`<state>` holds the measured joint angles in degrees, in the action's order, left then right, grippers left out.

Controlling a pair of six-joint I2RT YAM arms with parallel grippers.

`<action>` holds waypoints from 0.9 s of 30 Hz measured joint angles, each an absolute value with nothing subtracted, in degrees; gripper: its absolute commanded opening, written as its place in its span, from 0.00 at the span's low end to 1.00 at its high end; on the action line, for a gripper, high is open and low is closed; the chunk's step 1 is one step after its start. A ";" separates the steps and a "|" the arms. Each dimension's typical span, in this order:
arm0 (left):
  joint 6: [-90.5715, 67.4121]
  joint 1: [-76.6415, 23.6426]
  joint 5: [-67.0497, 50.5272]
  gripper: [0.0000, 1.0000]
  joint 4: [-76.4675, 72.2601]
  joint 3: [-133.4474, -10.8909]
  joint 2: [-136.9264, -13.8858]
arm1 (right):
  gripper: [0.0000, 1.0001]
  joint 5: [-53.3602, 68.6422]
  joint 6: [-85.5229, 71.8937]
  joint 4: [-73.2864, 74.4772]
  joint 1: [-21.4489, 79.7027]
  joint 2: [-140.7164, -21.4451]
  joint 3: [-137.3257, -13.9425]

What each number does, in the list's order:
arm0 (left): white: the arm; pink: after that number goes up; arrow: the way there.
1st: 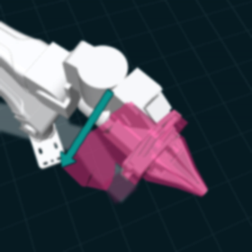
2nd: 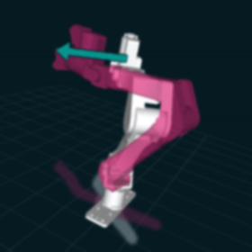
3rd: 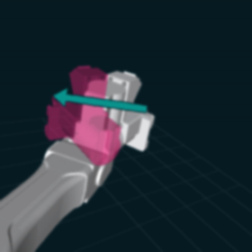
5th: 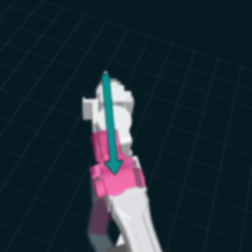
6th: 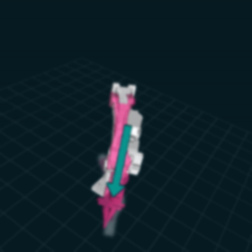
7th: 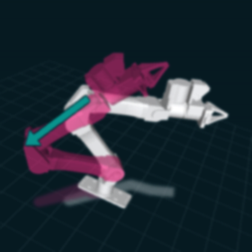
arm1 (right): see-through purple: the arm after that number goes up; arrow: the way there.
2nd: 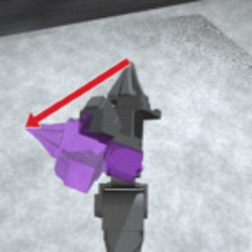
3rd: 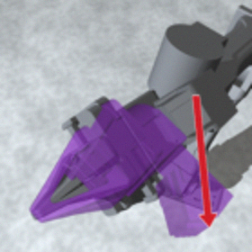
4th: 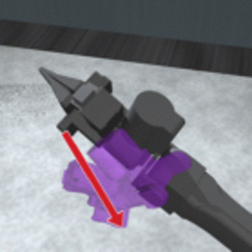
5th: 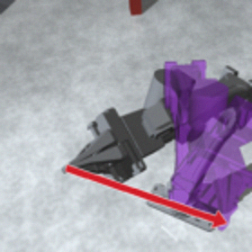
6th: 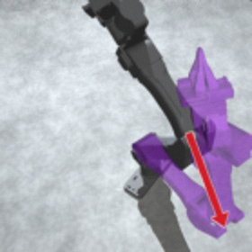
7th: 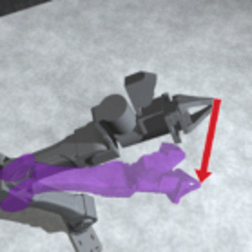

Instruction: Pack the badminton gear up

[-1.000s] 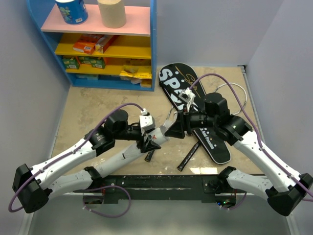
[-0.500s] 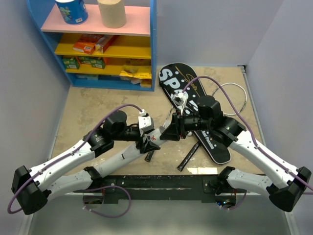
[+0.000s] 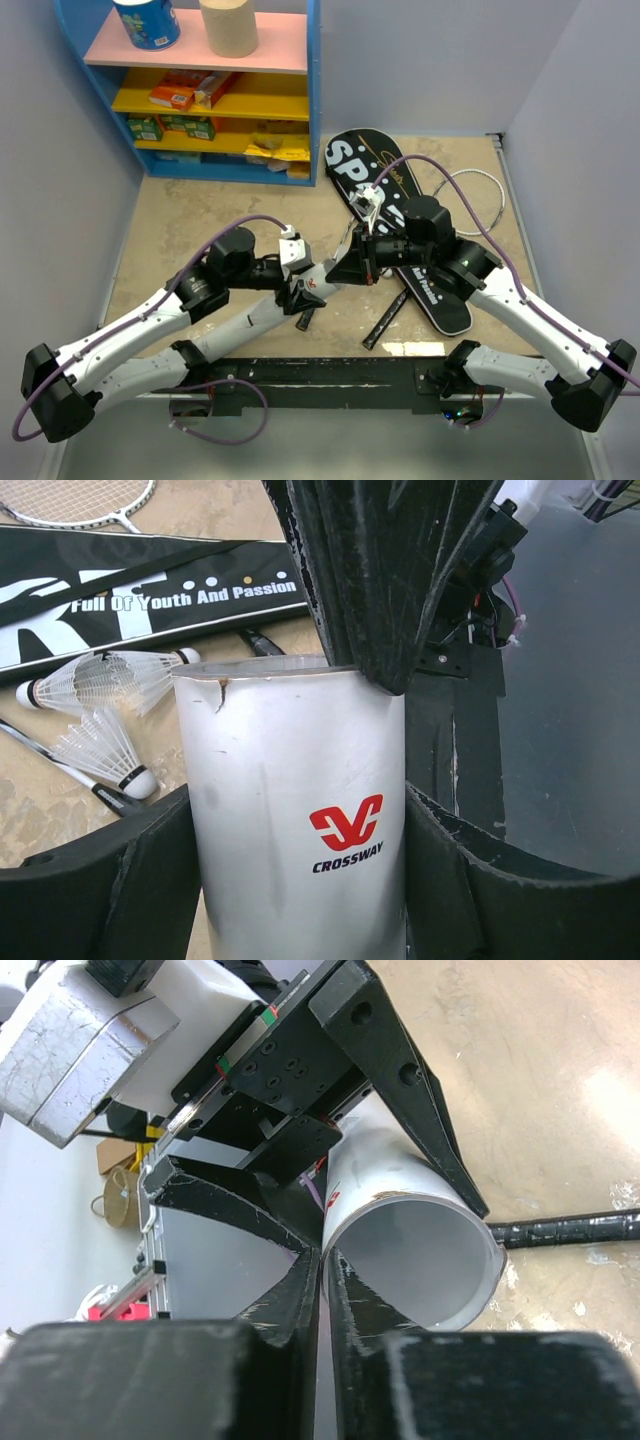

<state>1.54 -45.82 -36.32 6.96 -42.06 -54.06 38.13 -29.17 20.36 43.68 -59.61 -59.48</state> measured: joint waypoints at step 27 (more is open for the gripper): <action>-0.43 -45.74 -36.67 0.10 3.90 -41.01 -50.72 | 0.00 31.07 -27.86 29.15 44.45 -59.31 -67.96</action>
